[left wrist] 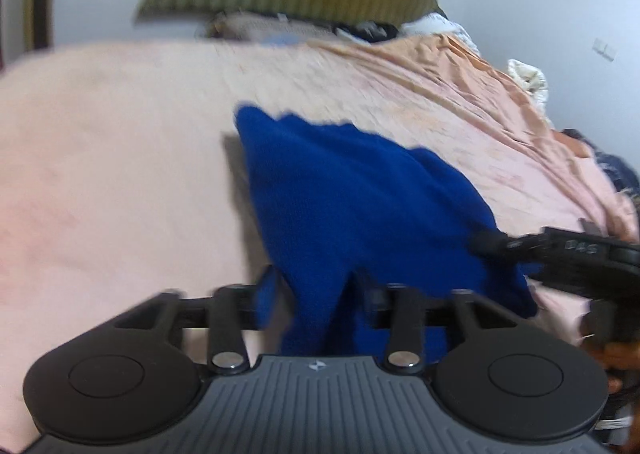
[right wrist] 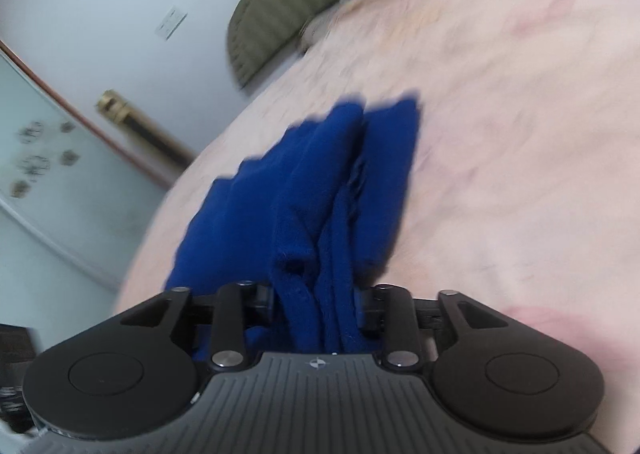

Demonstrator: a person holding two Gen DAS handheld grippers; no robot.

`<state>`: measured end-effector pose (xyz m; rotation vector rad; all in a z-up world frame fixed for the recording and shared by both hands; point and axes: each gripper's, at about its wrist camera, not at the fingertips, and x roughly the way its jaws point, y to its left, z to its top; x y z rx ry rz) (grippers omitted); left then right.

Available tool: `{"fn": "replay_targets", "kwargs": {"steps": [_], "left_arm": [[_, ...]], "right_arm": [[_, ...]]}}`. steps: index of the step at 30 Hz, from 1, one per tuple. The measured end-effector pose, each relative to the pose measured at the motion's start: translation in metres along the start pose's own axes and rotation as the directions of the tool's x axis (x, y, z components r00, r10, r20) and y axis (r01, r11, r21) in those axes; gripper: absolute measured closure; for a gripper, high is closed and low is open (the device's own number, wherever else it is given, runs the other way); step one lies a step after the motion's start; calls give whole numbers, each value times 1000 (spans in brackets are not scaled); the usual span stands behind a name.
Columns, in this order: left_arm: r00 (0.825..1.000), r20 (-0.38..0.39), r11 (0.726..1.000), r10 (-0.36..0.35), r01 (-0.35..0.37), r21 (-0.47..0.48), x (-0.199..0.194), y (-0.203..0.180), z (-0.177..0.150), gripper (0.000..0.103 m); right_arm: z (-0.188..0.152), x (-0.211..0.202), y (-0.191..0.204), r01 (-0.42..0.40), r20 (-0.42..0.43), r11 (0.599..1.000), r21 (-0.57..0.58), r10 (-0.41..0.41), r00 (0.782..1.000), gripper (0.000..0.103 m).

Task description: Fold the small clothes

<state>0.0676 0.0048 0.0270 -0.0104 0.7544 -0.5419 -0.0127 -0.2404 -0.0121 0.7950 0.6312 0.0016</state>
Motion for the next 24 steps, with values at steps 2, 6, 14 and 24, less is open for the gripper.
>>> {"fn": "replay_targets", "kwargs": {"steps": [2,6,14,24], "left_arm": [[997,36,997,73,-74,25,-4,-4,3,23],[985,-7,985,170,-170,35,9,-10,6,23],[981,-42,982,191,-191,-9,10,-6,-9,21],[975,-41,976,217,-217,8,4,-12,-16,21]], "right_arm": [[-1,-17,18,135,118,985,-105,-123,985,58],[-6,-25,58,205,218,926,-317,-139,966,58],[-15,19,68,283,126,892,-352,-254,959,51],[-32,-2,77,255,127,887,-385,-223,967,43]]}}
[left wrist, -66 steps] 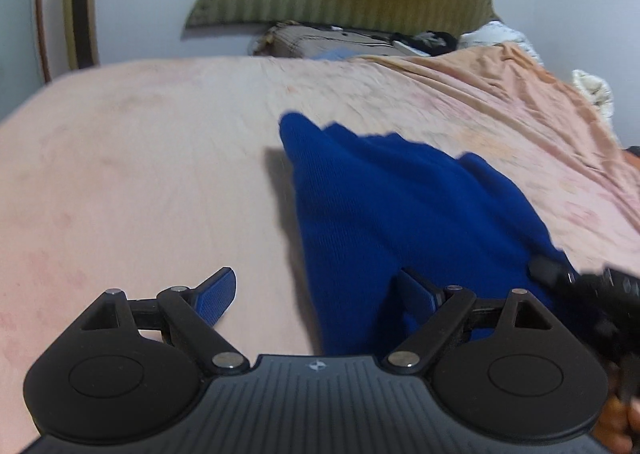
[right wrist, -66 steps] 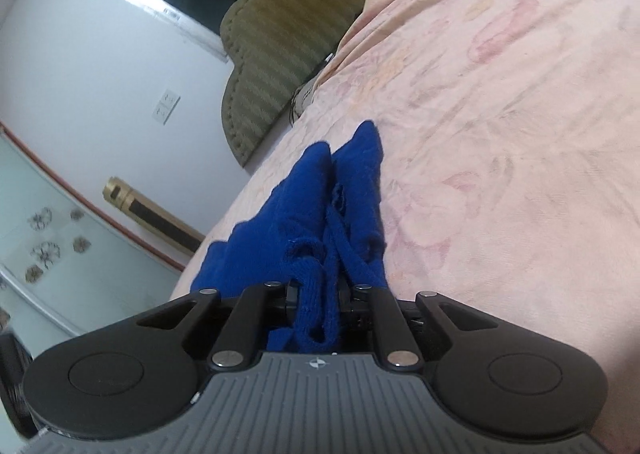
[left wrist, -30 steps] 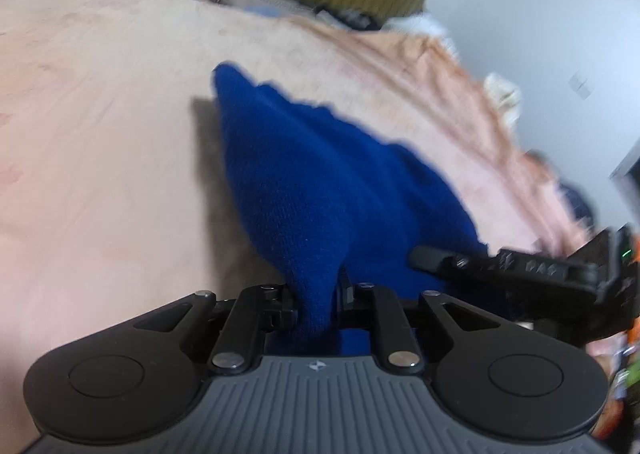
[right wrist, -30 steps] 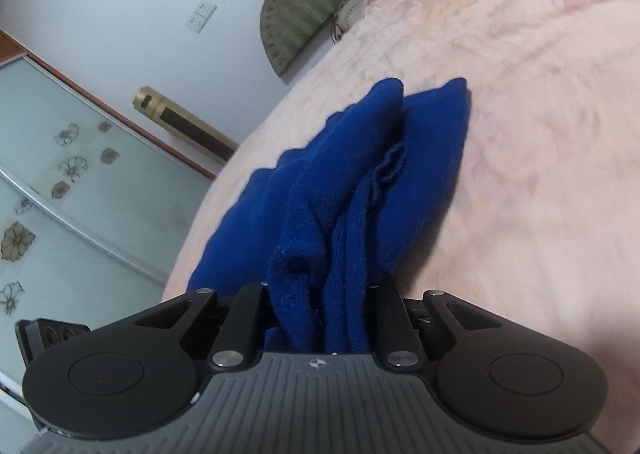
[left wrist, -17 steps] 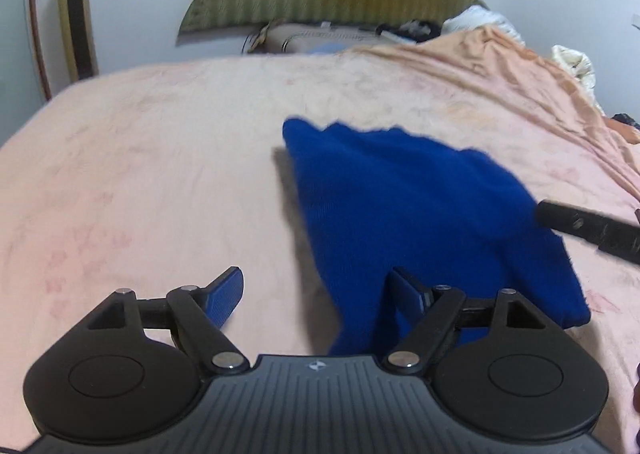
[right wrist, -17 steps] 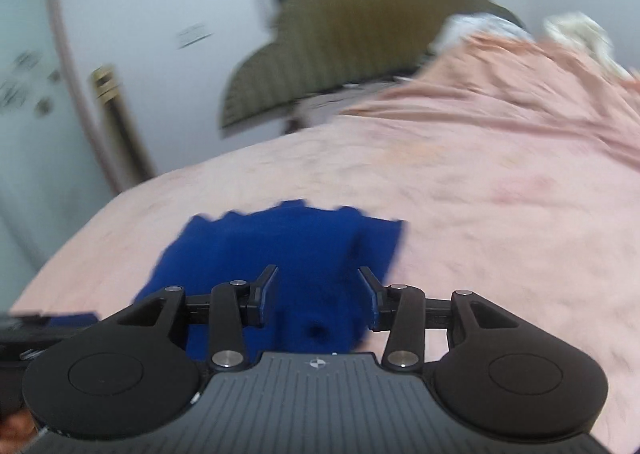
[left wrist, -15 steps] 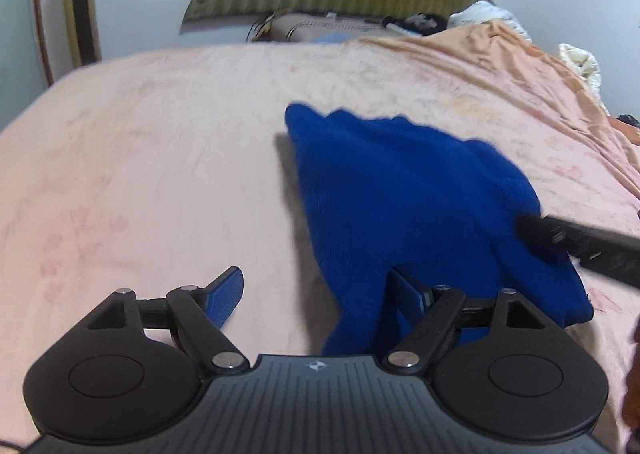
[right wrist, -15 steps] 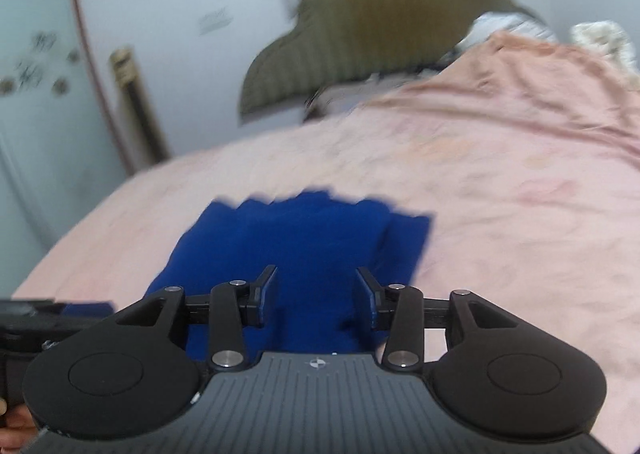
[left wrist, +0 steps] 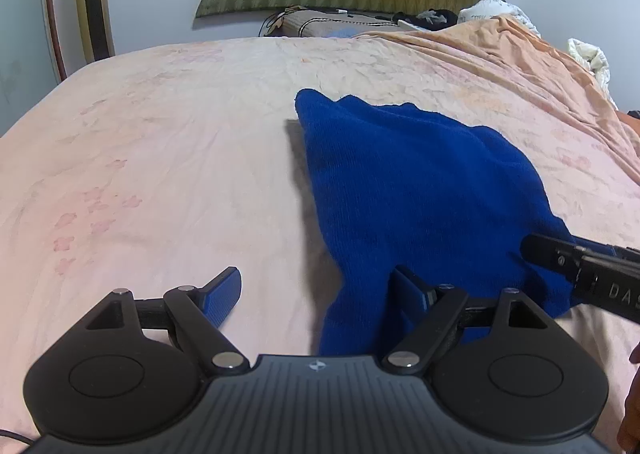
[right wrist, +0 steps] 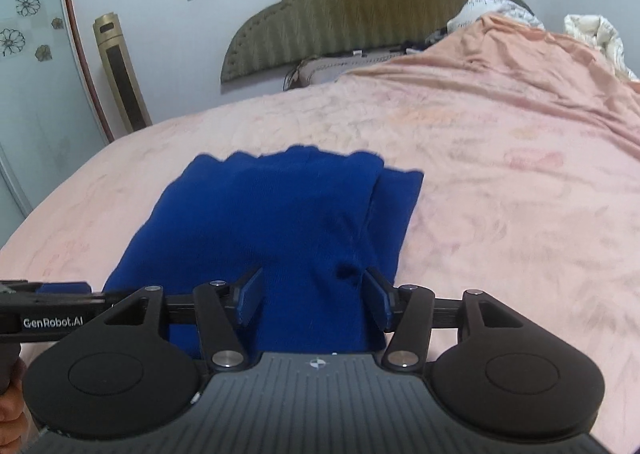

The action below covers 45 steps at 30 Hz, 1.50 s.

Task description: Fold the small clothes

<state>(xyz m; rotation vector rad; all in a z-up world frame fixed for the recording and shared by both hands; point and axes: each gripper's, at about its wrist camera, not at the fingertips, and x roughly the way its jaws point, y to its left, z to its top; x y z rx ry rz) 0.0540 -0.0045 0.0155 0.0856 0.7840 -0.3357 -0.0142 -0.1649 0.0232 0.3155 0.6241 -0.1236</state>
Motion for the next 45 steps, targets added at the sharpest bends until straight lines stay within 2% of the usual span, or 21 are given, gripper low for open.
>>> {"fn": "replay_targets", "kwargs": {"steps": [4,9,18,45], "left_arm": [[1000,-4,1000,9,-9,-5,-2,0,-3,21],[1000,-8,1000,16,-16,-8,-5,-1,-8,21],[1000,11,1000,12,-11,-23,-14,2,-22,20],[999,6,999,44,-44,-24,-28,2,-50,20]], "right_arm": [[-8,-6,7,1,-1,1000,-16,-1,1000,39],[-13,-15,18,17,15,997,-77,-16,1000,27],[-26,-18,25,31,3,994,-101,-31,1000,18],[-47,-34,30,57,-13,990,-133,-59,998,6]]}}
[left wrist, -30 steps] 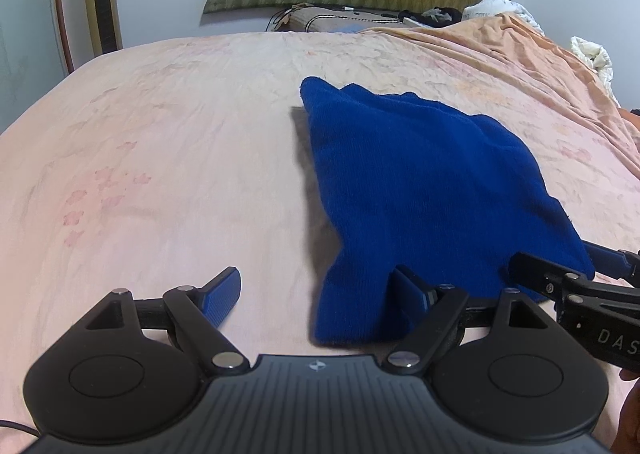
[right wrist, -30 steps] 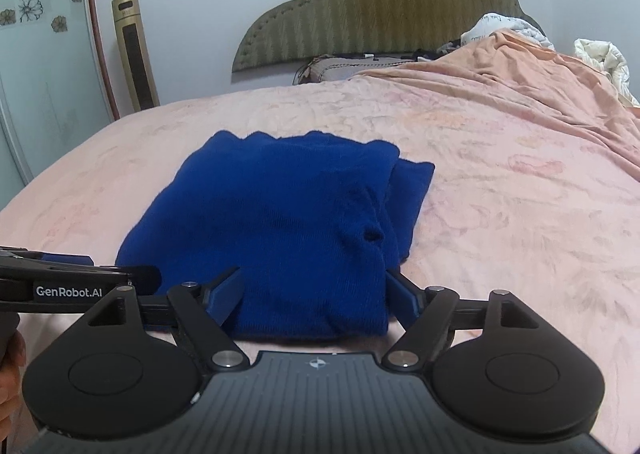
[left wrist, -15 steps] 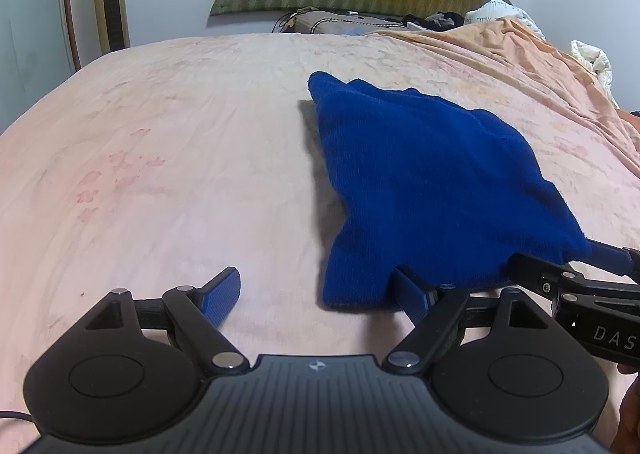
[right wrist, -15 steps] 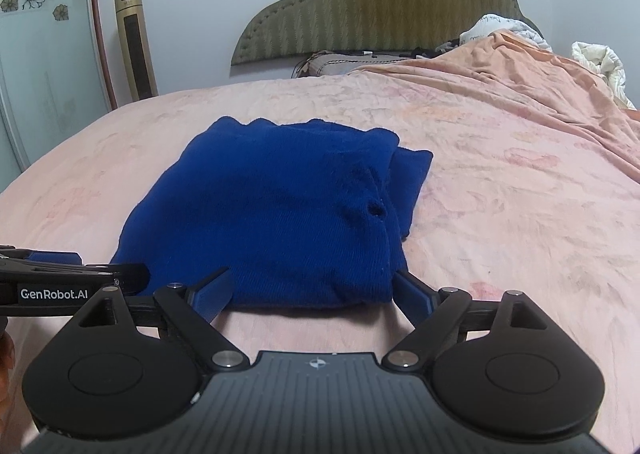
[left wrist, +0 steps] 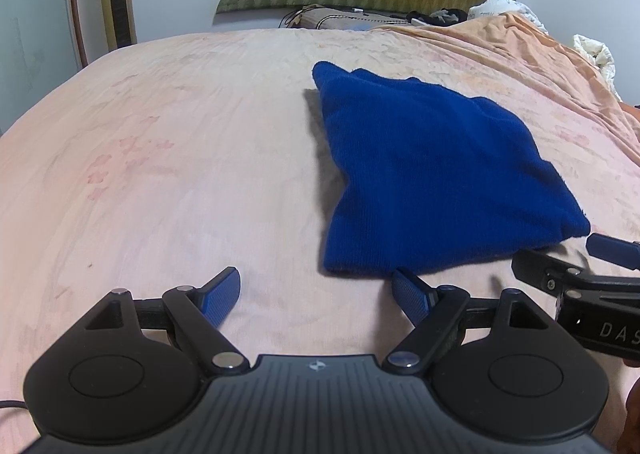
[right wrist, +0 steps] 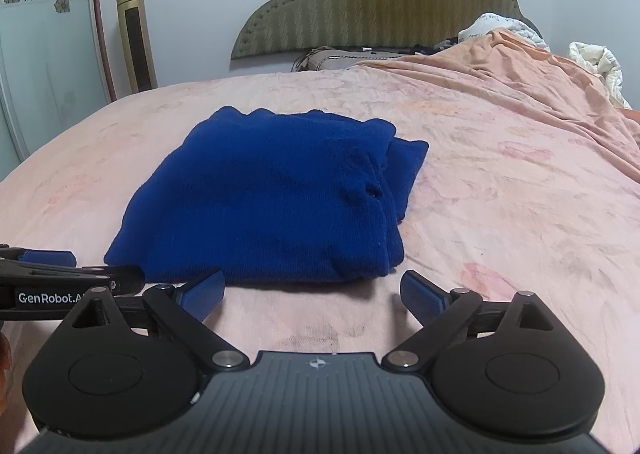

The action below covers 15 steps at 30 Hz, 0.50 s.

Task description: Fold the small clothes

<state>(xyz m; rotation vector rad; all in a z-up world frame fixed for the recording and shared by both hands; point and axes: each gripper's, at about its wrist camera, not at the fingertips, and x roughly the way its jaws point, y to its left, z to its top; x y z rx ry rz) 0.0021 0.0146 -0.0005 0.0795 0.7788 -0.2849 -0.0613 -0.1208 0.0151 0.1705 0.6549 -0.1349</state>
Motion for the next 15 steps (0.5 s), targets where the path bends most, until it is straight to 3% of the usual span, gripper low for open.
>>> {"fn": "replay_targets", "kwargs": {"steps": [15], "left_arm": [[999,13,999,38,-39,8,-7,-5,-10,19]], "right_arm": [[-9,-8,-1,-5,-12,1000,-12,5,1000,4]]}}
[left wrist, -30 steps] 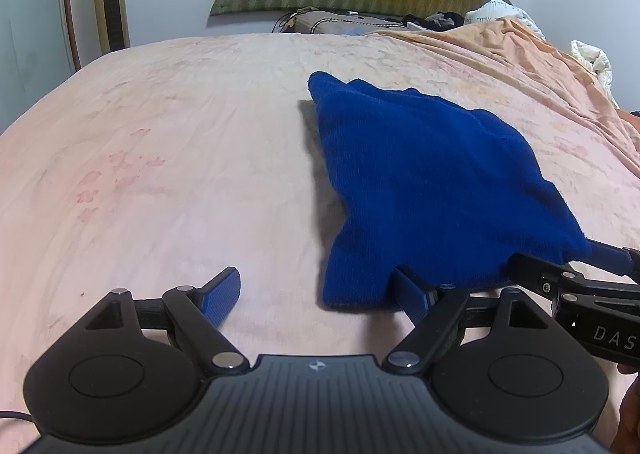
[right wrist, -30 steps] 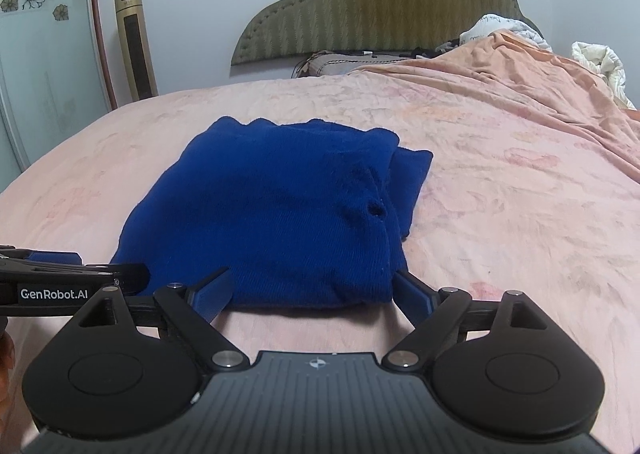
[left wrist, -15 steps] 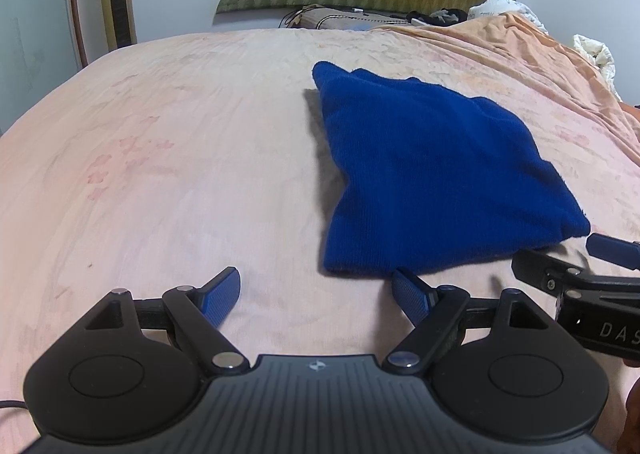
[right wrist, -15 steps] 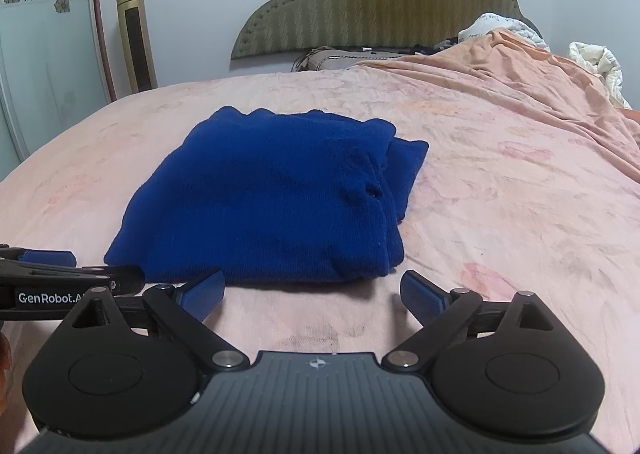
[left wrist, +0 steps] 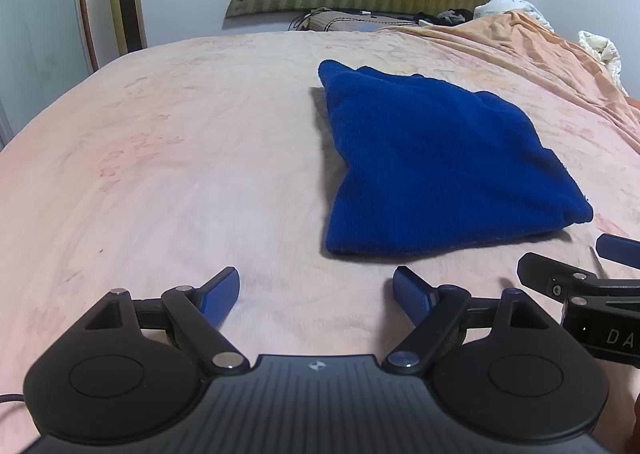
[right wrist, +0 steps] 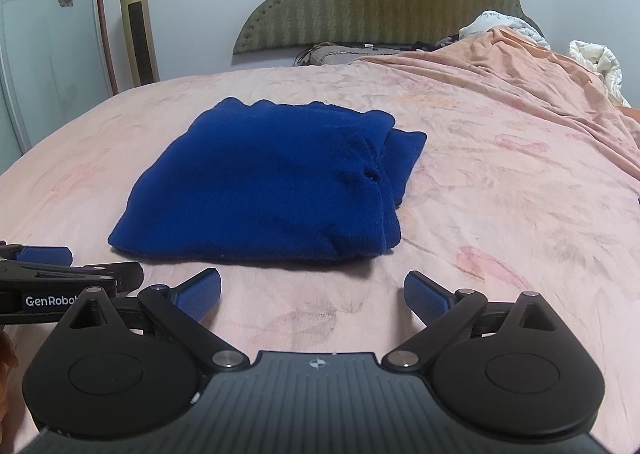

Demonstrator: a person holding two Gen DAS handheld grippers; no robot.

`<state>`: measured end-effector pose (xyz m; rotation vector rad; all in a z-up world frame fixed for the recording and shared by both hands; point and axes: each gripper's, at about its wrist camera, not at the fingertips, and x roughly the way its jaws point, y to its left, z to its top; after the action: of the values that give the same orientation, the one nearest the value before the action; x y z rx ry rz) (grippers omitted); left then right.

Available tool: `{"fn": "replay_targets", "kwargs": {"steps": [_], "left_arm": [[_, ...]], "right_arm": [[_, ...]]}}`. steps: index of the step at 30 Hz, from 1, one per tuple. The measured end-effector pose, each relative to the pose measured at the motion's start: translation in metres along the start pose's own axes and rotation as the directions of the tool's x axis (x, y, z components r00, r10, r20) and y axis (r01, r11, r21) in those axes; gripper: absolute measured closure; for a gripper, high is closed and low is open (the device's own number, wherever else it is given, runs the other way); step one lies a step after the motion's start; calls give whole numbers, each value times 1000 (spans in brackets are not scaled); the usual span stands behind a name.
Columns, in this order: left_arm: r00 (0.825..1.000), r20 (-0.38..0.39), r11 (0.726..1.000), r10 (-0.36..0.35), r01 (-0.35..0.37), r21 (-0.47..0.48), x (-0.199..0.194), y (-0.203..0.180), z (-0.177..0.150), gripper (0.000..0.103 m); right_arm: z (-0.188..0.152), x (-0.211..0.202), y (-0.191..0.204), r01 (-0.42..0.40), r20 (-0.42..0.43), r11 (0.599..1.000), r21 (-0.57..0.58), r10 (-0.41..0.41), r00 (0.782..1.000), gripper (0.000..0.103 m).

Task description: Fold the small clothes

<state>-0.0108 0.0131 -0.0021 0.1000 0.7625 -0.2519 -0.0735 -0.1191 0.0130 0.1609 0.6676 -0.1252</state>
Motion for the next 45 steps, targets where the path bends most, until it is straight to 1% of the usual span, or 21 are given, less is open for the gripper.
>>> {"fn": "replay_targets", "kwargs": {"steps": [7,10,11,13,17,26,45], "left_arm": [[1000,10,1000,14,-14,12,-1,-2,-3,18],[999,25,999,36,-36,21,0,-3,-5,9],[999,30,999,44,-45,22,1,-3,-6,5],[998,37,999,51,-52,17,2,-2,-8,3],[998,44,999,44,-44,-5,4,1,-10,0],[997,59,999,41,-40,-8,4,3,-15,0],[998,60,999,34,-34,-11,4,5,-15,0]], "right_arm": [[-4,-1,-1,0,-7,1000,11,0,1000,3],[-5,1,-1,-7,-14,1000,14,7,1000,0],[-5,1,-2,-10,-17,1000,16,10,1000,0],[-6,3,-3,-13,-22,1000,23,14,1000,0],[-6,8,-5,-13,-30,999,30,14,999,0],[-11,13,-1,9,-31,1000,7,-9,999,0],[-14,11,-2,-5,-16,1000,18,6,1000,0]]}}
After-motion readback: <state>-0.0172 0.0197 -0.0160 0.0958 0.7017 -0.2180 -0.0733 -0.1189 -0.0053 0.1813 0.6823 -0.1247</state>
